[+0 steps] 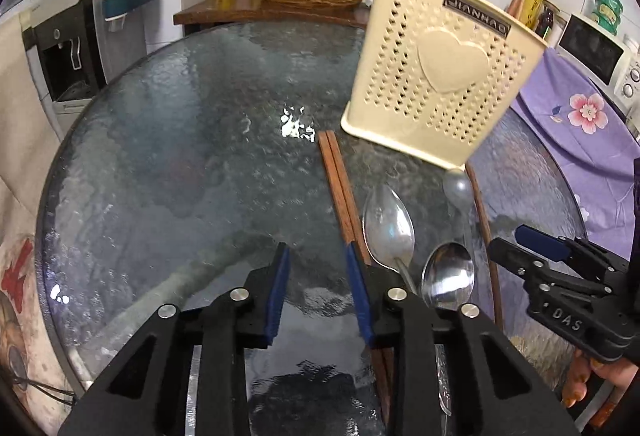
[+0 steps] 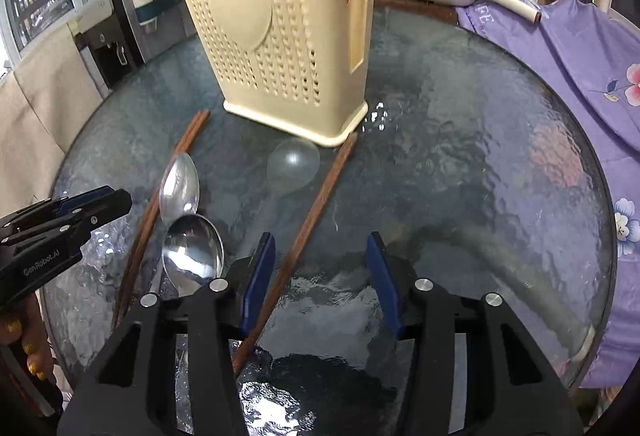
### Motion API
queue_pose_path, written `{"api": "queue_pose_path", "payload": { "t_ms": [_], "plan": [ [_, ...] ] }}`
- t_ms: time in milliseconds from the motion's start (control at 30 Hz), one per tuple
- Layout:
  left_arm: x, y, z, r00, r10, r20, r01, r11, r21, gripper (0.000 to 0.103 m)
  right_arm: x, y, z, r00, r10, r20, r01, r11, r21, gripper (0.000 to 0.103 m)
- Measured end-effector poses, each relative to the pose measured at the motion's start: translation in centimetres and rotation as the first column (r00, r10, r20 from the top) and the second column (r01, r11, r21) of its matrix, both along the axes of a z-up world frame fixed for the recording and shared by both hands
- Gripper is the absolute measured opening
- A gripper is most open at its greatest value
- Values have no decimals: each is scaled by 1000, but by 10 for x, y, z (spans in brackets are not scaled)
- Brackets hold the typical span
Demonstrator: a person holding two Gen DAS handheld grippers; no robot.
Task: Organize utensils
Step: 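Move both open tools down toward the loose wooden chopsticks on the table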
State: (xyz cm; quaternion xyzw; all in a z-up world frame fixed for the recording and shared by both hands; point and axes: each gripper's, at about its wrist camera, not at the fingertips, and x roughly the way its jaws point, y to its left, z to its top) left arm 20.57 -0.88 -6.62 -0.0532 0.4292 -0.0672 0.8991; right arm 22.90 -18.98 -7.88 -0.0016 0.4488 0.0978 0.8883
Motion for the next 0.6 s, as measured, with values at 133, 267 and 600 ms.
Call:
{"api": "queue_pose_path", "payload": {
  "t_ms": [133, 267, 600],
  "plan": [
    [-2, -5, -3, 1000, -15, -7, 15, 1000, -17, 28, 0, 2, -3, 1000, -12, -8, 12, 1000, -12, 46],
    [-1, -10, -5, 1000, -23, -11, 23, 1000, -11, 25, 3, 3, -4, 1000, -16, -8, 16, 1000, -20, 46],
    [-1, -16, -8, 1000, -23, -12, 23, 999, 22, 23, 3, 9, -5, 1000, -16, 7, 17, 997, -70, 46]
  ]
}}
